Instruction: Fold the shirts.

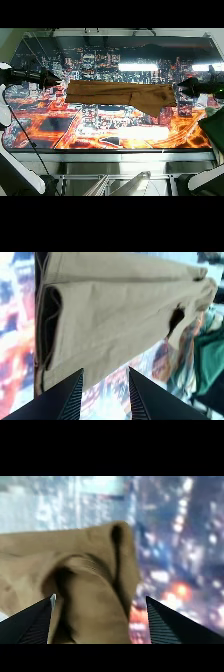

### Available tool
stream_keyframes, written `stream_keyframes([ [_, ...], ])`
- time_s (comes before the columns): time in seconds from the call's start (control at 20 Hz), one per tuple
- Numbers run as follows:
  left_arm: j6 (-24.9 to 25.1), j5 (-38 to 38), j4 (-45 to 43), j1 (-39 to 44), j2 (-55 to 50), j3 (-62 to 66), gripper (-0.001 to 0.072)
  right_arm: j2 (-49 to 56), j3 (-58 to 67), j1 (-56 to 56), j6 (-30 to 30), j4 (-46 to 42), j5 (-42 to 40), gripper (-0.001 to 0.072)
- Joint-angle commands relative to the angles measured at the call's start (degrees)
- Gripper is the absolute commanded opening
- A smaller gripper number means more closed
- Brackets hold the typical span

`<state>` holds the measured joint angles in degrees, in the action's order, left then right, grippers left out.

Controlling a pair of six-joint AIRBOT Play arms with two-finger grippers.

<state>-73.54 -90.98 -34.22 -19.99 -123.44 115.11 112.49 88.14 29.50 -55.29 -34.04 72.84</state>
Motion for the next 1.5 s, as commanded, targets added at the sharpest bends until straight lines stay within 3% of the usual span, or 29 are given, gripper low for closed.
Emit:
stream_keyframes([
  [0.0, 0.0, 3.0, -0.1, 1.2, 3.9, -2.1, 0.0268, 1.3, 0.9, -2.5, -2.7, -10.2, 1.2, 0.0641],
  [0.1, 0.7, 2.5, -0.1, 4.2, 4.2, -2.1, 0.0036, 2.4, 1.0, -6.0, -3.3, -10.1, 1.1, 0.0641],
  [0.15, 0.9, 2.6, -0.3, 5.9, 4.2, -2.1, 0.0002, 2.8, 1.0, -7.8, -3.3, -9.1, 1.2, 0.0641],
  [0.35, 4.2, 4.9, -0.3, 15.9, 3.5, -2.1, 0.0001, 3.1, 1.0, -14.4, -3.3, -7.8, 0.9, 0.0631],
  [0.4, 4.6, 7.3, -0.3, 18.7, 2.8, -2.1, 0.0002, 3.1, 1.0, -15.5, -3.3, -7.7, 0.9, 0.0494],
  [0.45, 4.9, 10.1, -0.4, 21.5, 1.9, -2.1, 0.0002, 3.1, 1.0, -16.1, -3.3, -7.8, 1.1, 0.0191],
  [0.5, 5.0, 14.4, -0.6, 25.3, 0.3, -2.1, 0.0002, 3.1, 1.0, -16.4, -4.0, -7.7, 1.1, 0.0018],
  [0.65, 4.8, 23.3, -0.8, 33.6, -3.8, -2.0, 0.0001, 2.6, 1.0, -15.9, -6.1, -7.8, 3.8, 0.0019],
  [0.85, -1.2, 28.8, -2.8, 38.4, -7.2, -2.0, 0.0001, -3.0, 1.0, -14.3, -6.3, -5.8, 9.9, 0.0019],
  [1.2, -5.7, 28.6, 0.3, 42.8, -8.6, -2.0, 0.0001, -16.4, 1.0, -14.8, -6.3, 11.3, 17.2, 0.0019],
  [1.35, -3.3, 26.0, 11.6, 44.9, -8.6, -0.3, 0.0002, -16.8, 1.0, -17.6, -7.4, 17.0, 16.8, 0.0019],
  [1.45, -1.8, 17.8, 18.2, 43.9, -7.8, 5.0, 0.0001, -16.8, 1.0, -20.8, -9.1, 17.4, 14.6, 0.0019],
])
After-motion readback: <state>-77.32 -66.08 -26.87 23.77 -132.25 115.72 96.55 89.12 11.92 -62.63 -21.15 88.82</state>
